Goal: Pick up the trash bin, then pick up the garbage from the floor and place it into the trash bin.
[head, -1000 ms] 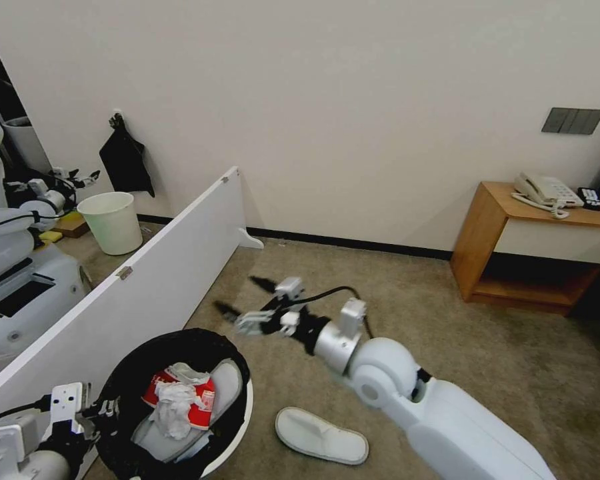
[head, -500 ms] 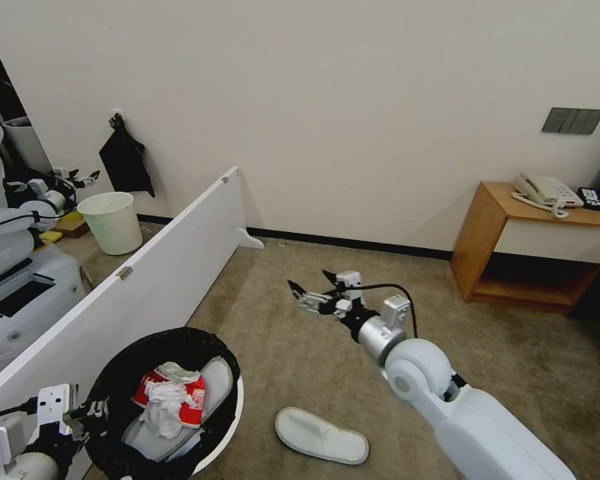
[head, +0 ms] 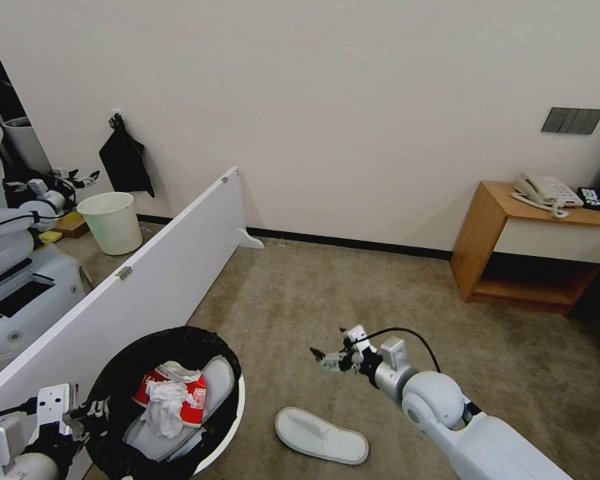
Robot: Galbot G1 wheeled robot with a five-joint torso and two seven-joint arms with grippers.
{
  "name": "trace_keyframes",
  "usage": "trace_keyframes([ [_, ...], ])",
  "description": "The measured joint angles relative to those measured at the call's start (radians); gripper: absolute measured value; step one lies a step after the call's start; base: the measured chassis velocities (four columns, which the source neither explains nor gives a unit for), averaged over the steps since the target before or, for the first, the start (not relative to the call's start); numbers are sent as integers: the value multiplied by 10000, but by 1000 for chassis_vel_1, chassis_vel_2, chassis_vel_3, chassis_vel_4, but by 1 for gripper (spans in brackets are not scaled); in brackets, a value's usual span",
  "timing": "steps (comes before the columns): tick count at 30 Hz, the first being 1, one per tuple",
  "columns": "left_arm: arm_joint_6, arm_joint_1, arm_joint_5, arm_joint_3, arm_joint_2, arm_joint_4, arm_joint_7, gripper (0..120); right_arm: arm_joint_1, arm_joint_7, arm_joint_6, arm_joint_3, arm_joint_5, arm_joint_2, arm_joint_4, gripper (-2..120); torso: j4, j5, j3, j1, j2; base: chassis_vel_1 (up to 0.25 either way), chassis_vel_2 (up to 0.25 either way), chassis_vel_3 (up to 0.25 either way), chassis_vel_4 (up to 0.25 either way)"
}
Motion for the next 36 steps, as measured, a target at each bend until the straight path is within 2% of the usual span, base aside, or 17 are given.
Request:
trace_keyframes([
  [5, 0, 6, 3, 76, -2, -9, -10, 3, -118, -840, -196, -195, -470, -35, -523, 100, 0, 0, 0, 0, 0, 0, 0, 0, 0],
  [17, 0, -16, -4, 79, 36, -17, -12, 3, -308, -1231, 117, -434, -731, -5, -1431, 100, 0, 0, 0, 0, 0, 0, 0, 0, 0],
  [26, 0, -18, -37, 66, 82, 0, -4, 3, -46, -1336, 341, -633, -1150, 597, -2698, 100, -1, -1, 0, 0, 0, 0, 0, 0, 0],
  [36, -1, -38, -38, 75, 79, 6, -3, 3, 187, -1461, 512, -648, -1548, 1153, -3506, 100, 0, -1, 0, 0, 0, 0, 0, 0, 0],
])
